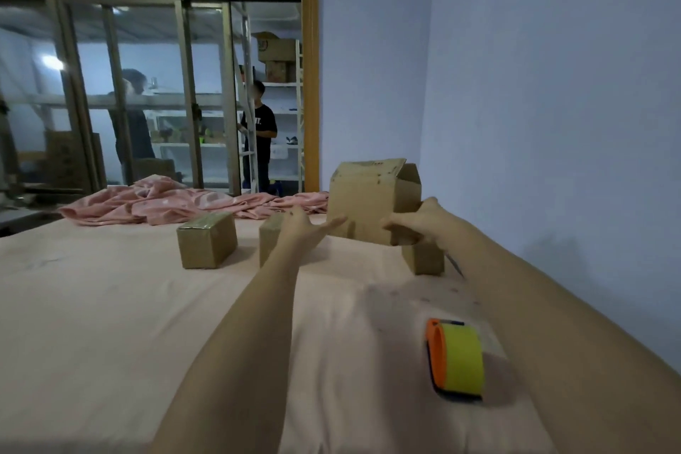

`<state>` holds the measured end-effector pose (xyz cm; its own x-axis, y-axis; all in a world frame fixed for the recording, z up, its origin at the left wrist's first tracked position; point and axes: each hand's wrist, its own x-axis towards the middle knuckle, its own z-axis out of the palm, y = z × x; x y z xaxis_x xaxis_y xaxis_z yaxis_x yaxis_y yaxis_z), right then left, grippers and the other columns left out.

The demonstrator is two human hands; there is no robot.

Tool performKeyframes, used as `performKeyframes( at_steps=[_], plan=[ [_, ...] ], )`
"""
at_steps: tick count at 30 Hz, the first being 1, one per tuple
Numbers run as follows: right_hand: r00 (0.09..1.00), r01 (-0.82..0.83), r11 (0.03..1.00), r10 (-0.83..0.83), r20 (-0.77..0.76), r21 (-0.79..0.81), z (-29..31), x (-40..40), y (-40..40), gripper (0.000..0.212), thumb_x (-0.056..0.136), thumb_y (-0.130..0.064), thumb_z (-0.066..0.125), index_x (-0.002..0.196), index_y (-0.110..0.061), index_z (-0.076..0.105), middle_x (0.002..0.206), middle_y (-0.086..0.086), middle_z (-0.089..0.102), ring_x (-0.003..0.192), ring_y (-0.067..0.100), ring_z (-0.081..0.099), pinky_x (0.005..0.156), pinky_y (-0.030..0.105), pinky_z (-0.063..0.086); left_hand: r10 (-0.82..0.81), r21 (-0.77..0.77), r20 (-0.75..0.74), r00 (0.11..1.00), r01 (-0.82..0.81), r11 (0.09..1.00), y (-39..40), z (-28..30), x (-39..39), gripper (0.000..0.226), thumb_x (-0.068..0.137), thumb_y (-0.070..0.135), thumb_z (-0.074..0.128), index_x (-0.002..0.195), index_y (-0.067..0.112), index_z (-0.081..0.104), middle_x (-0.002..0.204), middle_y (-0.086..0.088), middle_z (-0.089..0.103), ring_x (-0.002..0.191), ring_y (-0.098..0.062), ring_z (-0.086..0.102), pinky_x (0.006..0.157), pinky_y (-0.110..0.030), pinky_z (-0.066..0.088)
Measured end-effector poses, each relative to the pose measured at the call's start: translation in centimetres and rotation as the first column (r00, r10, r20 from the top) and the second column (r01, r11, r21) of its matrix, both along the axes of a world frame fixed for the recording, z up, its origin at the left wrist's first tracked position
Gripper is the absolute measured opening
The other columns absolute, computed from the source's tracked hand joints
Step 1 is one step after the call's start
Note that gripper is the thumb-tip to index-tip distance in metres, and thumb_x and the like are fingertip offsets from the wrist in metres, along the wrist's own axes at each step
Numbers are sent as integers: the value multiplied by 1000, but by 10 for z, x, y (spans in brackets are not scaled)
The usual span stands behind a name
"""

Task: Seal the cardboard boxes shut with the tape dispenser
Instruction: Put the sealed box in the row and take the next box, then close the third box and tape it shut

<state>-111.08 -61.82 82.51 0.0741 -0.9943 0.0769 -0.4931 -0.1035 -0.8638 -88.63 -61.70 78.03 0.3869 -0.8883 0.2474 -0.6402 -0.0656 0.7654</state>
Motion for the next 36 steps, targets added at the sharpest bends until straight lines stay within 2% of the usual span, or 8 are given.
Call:
performKeyframes(
  at_steps=[4,7,10,14,17,22,30,36],
  plan=[
    [964,-230,973,225,142,19,9,-34,19,56,62,-22,85,105,3,59,83,13,64,75,22,65,78,40,58,-254,-153,-282,925,219,964,17,22,-27,103,65,63,72,141,7,31,125,3,50,105,-17,54,72,-22,48],
    [912,-326,945,320,258,-21,13,-54,29,28,73,-9,77,95,-7,61,89,10,66,78,22,66,68,34,58,-448,-265,-432,783,365,893,36,30,-38,110,46,64,79,136,10,44,125,-6,59,102,-18,63,73,-26,54],
    [898,-352,936,343,274,-18,12,-62,34,55,77,-5,72,126,-9,47,111,10,62,95,23,64,79,34,56,-505,-326,-491,710,388,862,53,25,-48,104,40,60,82,127,13,51,118,-9,63,99,-19,66,73,-27,55],
    [933,-254,947,294,207,-197,-2,-55,54,83,76,-19,76,143,-17,27,142,4,40,116,15,52,91,32,50,-478,-350,-439,760,346,871,75,5,-55,102,41,56,84,129,22,45,120,-2,60,101,-17,63,78,-31,56],
    [910,-197,911,308,277,-363,-24,-52,82,69,76,-27,76,132,-26,36,134,-3,48,102,-4,52,80,14,50,-490,-377,-372,788,354,856,97,-18,-56,105,48,52,87,138,28,38,119,4,59,101,-10,62,69,-20,55],
    [906,-219,907,326,271,-360,-74,-61,114,76,73,-26,79,137,-28,37,134,-7,49,125,8,46,106,33,41,-477,-380,-405,780,331,864,137,-71,-58,98,48,45,89,132,32,42,116,9,61,99,-5,63,70,-19,54],
    [911,-253,922,329,247,-294,-127,-63,120,61,83,-12,69,135,-14,39,138,8,46,131,21,41,109,43,36,-399,-322,-500,769,262,910,167,-142,-72,92,50,41,88,130,19,48,119,0,64,108,-15,62,85,-33,54],
    [893,-309,887,395,216,-344,-127,-61,114,60,83,-11,70,134,-13,40,136,6,48,128,17,45,109,37,37,-334,-333,-514,790,174,927,164,-159,-79,80,50,45,85,120,20,56,110,5,69,101,-10,65,82,-26,54]
  ],
)
